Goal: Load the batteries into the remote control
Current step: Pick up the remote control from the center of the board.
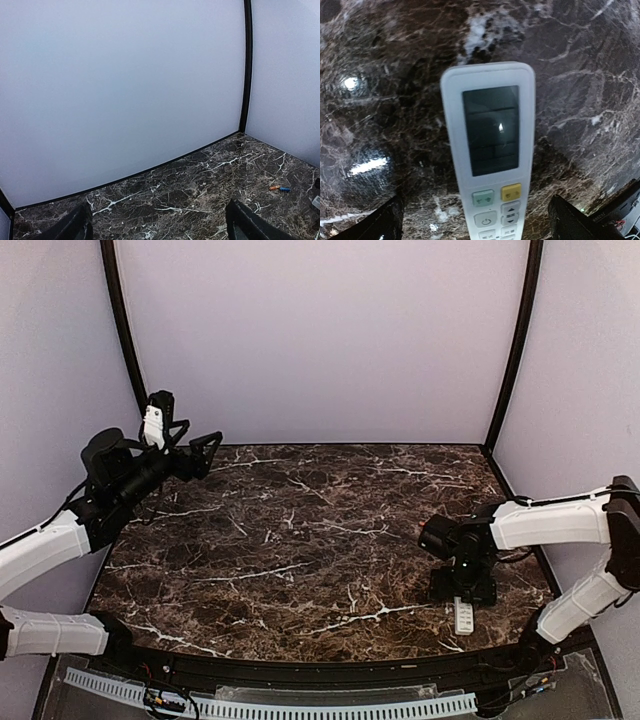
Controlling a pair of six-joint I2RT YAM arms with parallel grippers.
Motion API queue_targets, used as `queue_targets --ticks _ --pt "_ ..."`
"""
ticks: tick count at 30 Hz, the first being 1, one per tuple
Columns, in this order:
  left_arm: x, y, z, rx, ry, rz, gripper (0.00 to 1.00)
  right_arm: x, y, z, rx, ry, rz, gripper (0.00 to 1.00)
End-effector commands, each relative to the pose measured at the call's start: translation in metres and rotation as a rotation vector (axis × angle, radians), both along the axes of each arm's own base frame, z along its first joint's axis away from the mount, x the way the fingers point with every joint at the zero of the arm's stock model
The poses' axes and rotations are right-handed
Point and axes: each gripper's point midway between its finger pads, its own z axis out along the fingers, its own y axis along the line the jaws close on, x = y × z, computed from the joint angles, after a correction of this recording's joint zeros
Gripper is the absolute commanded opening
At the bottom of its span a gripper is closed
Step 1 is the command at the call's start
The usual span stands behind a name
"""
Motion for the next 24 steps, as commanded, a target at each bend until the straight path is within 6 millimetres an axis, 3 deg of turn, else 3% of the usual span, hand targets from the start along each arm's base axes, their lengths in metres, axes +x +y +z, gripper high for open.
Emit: queue_targets --ticks 1,5,9,17,19,21,24 --pt "-0.021 -0.009 0.012 0.015 -0.092 -0.067 0.91 0.000 0.014 -0.001 0.055 0.012 0.017 0.91" --pt "-0.028 -0.019 0.015 0.012 -0.103 -0.123 0.91 0.006 0.037 -0.001 0.151 0.018 0.070 0.69" --pt "-0.035 -0.025 0.018 0.010 -0.115 -0.166 0.91 0.006 0.053 -0.006 0.192 0.066 0.131 0.55" --pt "-0.053 -0.040 0.017 0.069 -0.164 -0.257 0.91 0.015 0.092 -0.013 0.286 0.082 0.256 0.10" --pt "-0.066 -0.053 0.011 0.127 -0.191 -0.334 0.89 0.016 0.110 -0.007 0.316 0.079 0.354 0.00" --pt "-0.089 -0.073 -0.002 0.220 -0.233 -0.478 0.87 0.017 0.136 0.008 0.375 0.064 0.485 0.00" --pt "-0.146 -0.102 -0.031 0.430 -0.377 -0.782 0.84 0.012 0.177 0.041 0.509 0.045 0.658 0.00"
